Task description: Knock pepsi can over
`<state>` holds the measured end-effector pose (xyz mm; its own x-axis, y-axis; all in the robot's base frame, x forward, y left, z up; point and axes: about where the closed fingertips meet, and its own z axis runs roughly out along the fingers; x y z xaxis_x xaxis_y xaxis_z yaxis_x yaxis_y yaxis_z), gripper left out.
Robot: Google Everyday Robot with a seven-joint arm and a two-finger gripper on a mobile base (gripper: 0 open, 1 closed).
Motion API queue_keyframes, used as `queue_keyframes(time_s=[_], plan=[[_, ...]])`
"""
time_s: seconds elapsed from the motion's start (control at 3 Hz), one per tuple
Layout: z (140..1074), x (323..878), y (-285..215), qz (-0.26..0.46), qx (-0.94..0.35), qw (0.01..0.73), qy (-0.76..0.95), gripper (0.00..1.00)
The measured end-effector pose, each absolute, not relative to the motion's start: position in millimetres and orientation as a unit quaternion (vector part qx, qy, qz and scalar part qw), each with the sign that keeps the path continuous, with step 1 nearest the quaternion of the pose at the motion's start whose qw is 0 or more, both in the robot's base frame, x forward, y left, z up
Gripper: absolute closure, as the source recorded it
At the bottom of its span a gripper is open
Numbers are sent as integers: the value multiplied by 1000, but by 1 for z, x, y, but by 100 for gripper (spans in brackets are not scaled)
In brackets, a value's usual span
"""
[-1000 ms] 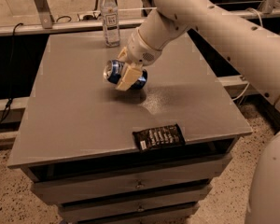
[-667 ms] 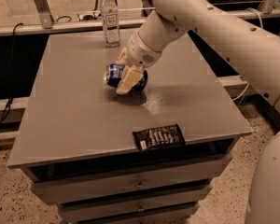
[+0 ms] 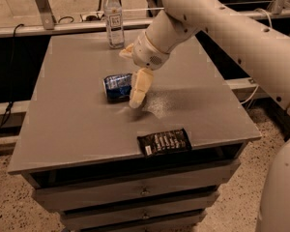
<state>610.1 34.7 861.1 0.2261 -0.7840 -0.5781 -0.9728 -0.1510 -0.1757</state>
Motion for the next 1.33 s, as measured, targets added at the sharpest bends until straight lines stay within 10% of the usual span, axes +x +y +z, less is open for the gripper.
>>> queue_keyframes(time_s=[1.33], plan=[[932, 626, -99, 233, -623, 376, 645, 0]])
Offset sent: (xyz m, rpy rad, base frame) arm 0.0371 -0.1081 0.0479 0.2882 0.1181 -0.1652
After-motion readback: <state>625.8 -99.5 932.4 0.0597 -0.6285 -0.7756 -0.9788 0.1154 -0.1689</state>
